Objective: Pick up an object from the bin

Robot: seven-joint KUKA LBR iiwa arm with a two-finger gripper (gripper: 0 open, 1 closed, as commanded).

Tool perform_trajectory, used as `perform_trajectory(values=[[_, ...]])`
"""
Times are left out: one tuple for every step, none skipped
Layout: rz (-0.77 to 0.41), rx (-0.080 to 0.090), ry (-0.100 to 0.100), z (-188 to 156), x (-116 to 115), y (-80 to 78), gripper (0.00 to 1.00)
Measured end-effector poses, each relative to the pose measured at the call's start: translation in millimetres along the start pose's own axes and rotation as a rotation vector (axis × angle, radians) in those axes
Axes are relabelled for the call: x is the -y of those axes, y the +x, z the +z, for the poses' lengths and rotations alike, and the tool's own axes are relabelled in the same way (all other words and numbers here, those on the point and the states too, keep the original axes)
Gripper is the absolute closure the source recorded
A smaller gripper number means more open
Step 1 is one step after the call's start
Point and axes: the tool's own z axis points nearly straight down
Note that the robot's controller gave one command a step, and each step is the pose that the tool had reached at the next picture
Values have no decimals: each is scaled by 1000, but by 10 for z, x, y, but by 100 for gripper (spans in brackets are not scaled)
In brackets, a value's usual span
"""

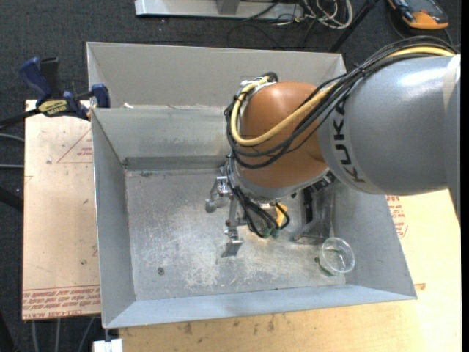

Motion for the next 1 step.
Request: perform_trajectory(values=[[-102,4,2,-47,82,-519,0]])
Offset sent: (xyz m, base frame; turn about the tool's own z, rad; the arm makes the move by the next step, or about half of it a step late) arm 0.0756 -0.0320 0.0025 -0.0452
